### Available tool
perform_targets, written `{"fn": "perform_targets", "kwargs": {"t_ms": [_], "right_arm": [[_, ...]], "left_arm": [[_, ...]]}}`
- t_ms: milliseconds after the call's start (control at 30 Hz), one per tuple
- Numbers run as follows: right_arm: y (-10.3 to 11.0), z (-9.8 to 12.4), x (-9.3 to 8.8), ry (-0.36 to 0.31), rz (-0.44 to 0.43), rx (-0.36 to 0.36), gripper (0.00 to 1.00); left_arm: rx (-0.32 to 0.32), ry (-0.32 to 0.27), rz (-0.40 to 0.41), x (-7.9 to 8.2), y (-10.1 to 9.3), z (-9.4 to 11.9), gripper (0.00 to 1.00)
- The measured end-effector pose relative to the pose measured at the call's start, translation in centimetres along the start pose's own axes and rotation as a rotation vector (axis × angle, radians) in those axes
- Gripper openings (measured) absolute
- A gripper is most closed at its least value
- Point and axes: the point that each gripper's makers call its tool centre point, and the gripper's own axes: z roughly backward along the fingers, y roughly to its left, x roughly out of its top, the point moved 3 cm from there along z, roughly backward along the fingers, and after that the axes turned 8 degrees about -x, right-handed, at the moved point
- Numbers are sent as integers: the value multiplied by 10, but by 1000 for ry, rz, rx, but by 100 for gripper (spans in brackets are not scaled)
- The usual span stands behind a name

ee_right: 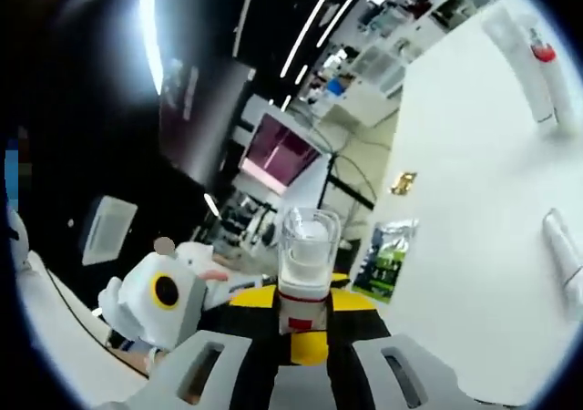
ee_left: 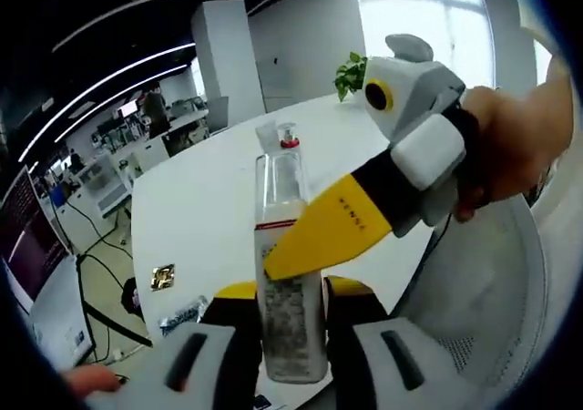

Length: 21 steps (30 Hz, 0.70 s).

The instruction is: Arrange the skincare products in the storage area until every visible bottle or jar stands upright without overlapping.

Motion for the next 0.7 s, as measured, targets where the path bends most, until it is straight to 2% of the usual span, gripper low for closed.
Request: {"fn": "perform_targets", "kwargs": {"t_ms": [200, 300, 600, 700], "right_arm": [[-10, 5, 13, -25, 97, -47, 14], [-18, 9, 20, -39, 127, -76, 14], [-63, 29, 60, -113, 186, -214, 14], [-78, 33, 67, -119, 209, -258, 14]], "left_arm": [[-1, 26, 7, -14, 1, 0, 20], [7, 87, 1, -33, 1, -2, 19], [35, 258, -19, -83, 1, -7, 22], [39, 284, -11, -94, -3, -11, 22]]}}
